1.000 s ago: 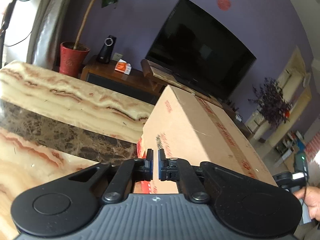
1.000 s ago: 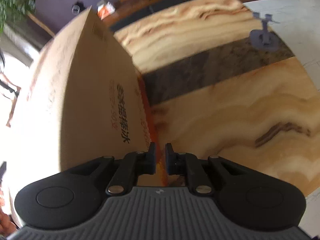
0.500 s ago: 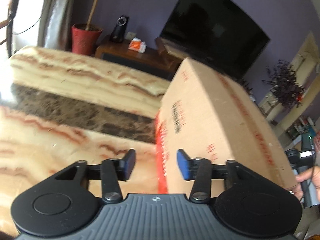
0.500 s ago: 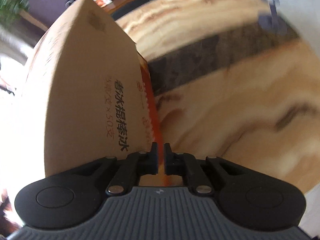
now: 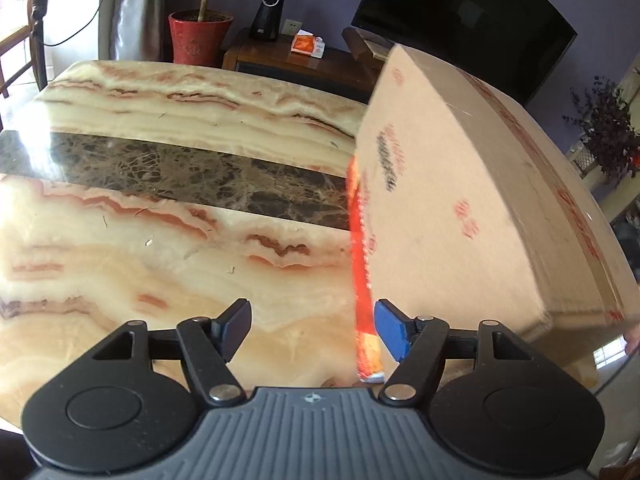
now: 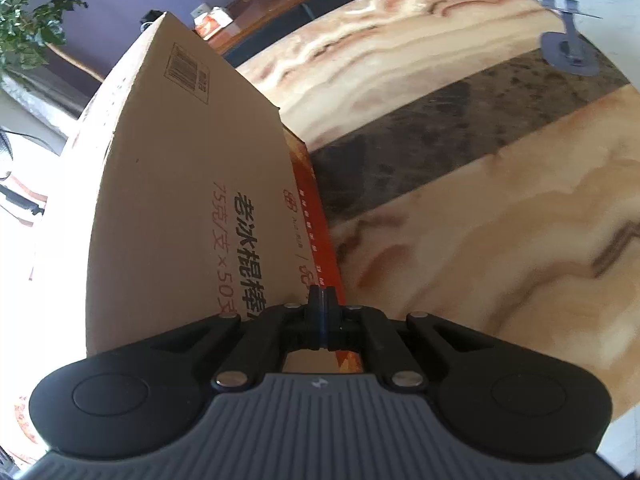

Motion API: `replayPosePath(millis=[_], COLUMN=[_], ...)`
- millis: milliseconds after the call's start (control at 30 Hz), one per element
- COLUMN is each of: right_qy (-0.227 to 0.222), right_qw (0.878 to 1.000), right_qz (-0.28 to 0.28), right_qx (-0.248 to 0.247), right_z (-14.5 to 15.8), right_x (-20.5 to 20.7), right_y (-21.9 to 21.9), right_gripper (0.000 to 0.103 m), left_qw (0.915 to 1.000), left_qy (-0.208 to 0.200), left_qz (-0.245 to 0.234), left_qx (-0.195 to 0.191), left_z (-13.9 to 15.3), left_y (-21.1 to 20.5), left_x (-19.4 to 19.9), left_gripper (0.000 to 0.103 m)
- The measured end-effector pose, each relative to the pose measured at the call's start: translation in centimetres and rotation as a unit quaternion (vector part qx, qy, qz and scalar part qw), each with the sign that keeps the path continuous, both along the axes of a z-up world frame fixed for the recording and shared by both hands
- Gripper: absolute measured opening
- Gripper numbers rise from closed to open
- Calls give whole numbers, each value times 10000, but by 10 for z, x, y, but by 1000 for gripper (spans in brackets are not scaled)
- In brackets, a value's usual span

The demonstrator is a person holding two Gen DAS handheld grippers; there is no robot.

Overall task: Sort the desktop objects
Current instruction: 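Open the left gripper off the box side while the right gripper holds the box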

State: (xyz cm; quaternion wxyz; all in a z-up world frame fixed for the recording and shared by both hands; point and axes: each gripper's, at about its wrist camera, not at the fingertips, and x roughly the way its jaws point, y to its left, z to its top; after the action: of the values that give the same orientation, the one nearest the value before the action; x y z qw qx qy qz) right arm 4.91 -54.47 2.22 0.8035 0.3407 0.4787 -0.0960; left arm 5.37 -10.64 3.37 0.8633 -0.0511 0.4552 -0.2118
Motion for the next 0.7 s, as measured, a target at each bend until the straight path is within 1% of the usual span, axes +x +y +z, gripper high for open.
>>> replayPosePath(millis=[100,167,267,300,367,400,433,467,567,600,667,700], right_qy=[-202,-336,-537,-603,-736,-802,-868,-933,-1128,-1231,-1577,-1756], right_qw=[9986,9961,9900,9874,9812,9776,9738,9696,9553,9482,9251,9127], right_qz=[261,434,694,780,951,1036,1121,1206,1457,1551,1811,2020], right_qx=[-414,-690,-1101,-1238,-1509,-1645,-1779,-1914,-2312,-2485,-2940,-3088], right_z=[13,22,35,40,48,53,57,62,75,81,98,105], right_x=[3,5,7,8,10,11,12,13,16,14,2,-5], right_y=[16,27,43,48,59,64,70,75,91,97,111,118], right_gripper=[4,4,4,4,5,8,14,14,16,17,19,31], left_qw=[10000,10000,9978,9967,9967,9968,9970,9971,9975,9975,9975,9974], left_qy=[1,3,-120,-130,57,110,104,80,-34,-50,-21,-11], left_qz=[-9,61,477,612,775,784,769,747,609,577,601,612], left_qx=[-2,61,439,511,219,101,83,99,346,398,379,369], left_z=[-2,-3,-4,-4,-5,-5,-5,-4,-4,-4,-5,-6], left_y=[4,6,13,16,30,34,36,37,32,31,30,29], left_x=[-1,-1,2,4,9,11,10,9,8,8,9,9], left_gripper=[68,68,68,68,68,68,69,69,71,71,71,71])
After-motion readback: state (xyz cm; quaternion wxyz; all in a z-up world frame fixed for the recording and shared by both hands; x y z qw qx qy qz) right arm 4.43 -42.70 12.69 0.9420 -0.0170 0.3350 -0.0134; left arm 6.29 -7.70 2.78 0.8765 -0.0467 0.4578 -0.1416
